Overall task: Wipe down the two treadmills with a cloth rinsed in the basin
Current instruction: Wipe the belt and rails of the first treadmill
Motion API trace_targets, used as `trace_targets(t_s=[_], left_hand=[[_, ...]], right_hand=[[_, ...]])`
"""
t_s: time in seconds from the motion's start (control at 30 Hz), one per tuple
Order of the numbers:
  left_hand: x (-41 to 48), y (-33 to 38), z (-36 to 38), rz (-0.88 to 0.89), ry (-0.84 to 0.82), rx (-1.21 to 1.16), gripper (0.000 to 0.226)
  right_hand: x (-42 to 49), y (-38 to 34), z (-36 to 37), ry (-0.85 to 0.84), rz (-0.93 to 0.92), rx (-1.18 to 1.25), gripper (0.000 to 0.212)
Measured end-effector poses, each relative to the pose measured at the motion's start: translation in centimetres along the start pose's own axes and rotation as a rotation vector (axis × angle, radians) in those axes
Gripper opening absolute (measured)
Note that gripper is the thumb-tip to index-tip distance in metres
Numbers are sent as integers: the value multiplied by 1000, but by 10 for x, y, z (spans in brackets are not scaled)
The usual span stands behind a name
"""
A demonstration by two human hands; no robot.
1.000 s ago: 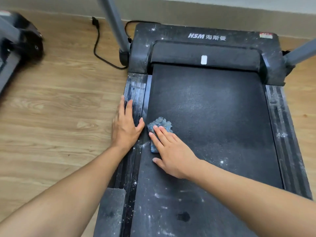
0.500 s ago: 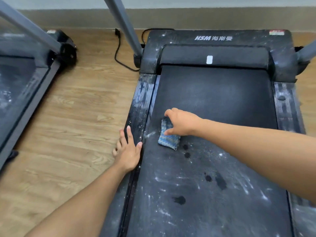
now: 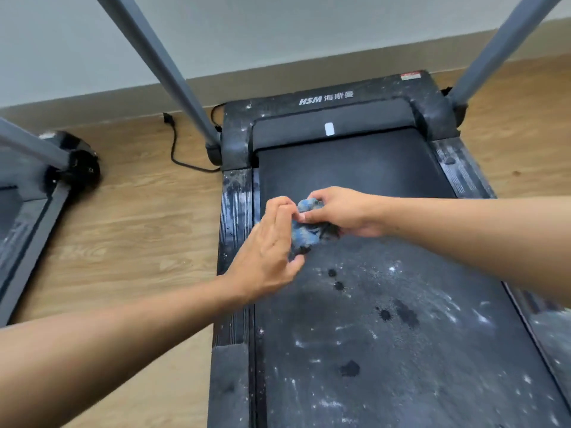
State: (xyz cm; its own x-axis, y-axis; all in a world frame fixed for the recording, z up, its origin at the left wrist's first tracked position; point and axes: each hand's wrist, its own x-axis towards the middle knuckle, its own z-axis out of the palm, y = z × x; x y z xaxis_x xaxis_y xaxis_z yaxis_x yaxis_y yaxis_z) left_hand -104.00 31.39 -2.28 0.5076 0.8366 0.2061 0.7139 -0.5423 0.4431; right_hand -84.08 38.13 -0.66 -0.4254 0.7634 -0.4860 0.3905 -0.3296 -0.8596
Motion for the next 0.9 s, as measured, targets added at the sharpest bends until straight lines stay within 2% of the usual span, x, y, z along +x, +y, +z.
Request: trace_targets(t_s=[0.07, 0.17, 0.23, 0.33, 0.5, 0.57, 0.63, 0.77, 0.9], left_hand=[[10, 5, -29, 91, -40, 26, 50], [11, -1, -56, 161, -131, 41, 37], [1, -4, -62, 217, -146, 23, 29], [-18, 4, -65, 273, -59, 17, 16], [-38, 17, -73, 312, -19, -86, 15], [-39, 26, -76, 197, -2, -192, 19], [-38, 33, -75, -38, 29, -333, 21], [-31, 47, -74, -407, 97, -684, 22], [-23, 51, -80, -670, 141, -745, 26]], right_hand=[[-13, -8, -3, -83, 46, 184, 5], [-35, -9, -1, -144, 80, 295, 10], [-46, -6, -1, -176, 127, 295, 12], [-58, -3, 0, -230, 184, 253, 32], [-70, -11, 10, -302, 209, 230, 28], [-72, -14, 12, -312, 225, 180, 40], [-72, -13, 12, -296, 270, 176, 60], [-78, -7, 11, -282, 316, 188, 84], [-85, -2, 15, -290, 281, 357, 95]])
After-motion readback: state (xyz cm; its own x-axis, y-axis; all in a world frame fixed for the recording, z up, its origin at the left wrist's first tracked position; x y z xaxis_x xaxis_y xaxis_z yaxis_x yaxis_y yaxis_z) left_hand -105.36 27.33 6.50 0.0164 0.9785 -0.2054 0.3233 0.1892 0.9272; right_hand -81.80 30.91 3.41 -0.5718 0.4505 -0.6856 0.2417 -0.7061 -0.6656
